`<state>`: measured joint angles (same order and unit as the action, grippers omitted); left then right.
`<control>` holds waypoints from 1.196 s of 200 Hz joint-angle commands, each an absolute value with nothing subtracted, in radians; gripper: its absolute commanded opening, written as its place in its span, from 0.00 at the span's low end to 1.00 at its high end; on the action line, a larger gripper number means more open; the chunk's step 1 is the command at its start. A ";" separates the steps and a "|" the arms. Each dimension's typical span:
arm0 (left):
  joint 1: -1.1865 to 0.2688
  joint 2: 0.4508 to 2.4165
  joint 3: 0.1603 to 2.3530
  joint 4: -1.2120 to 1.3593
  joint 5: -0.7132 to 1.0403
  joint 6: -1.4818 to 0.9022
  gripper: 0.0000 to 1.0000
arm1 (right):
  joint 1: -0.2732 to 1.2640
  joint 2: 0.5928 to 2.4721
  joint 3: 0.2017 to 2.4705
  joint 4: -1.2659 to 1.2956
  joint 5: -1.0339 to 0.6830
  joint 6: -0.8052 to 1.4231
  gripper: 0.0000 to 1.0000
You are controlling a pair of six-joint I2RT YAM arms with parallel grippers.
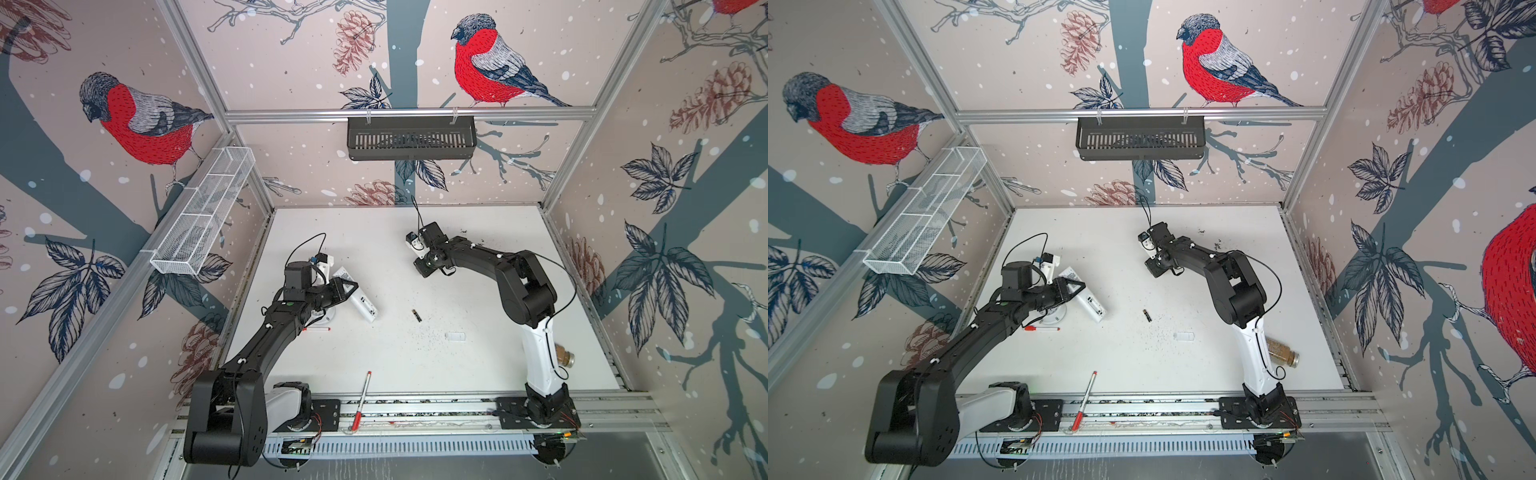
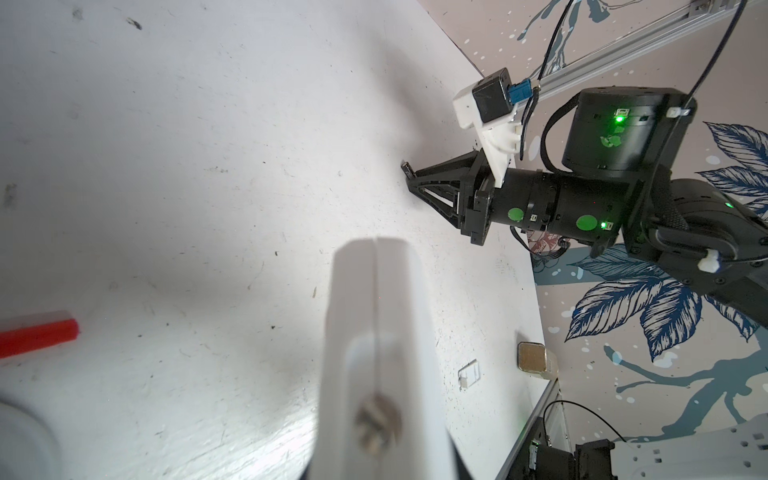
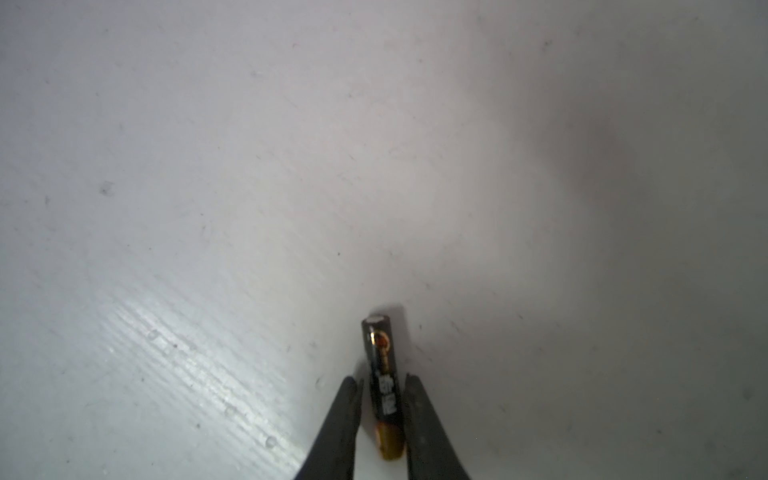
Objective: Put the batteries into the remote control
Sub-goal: 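Move the right gripper to the second AA battery and grasp it, then carry the battery to the remote's compartment while the left gripper holds the remote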
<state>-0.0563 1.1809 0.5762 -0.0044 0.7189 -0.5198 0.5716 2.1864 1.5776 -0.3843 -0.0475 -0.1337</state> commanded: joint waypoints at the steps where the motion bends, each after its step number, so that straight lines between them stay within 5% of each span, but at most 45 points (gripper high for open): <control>1: -0.054 1.179 0.572 0.038 0.748 -0.519 0.00 | 0.579 2.178 1.562 -0.473 0.023 -0.140 0.19; 67: -0.054 1.176 0.556 0.081 0.776 -0.540 0.00 | 0.599 2.100 1.494 -0.437 0.022 -0.142 0.13; 190: -0.022 1.176 0.417 0.514 0.969 -0.799 0.00 | 0.811 1.649 1.206 -0.206 -0.390 0.030 0.14; 239: -0.006 1.201 0.413 0.548 0.971 -0.842 0.00 | 0.910 1.646 1.211 -0.208 -0.325 0.079 0.14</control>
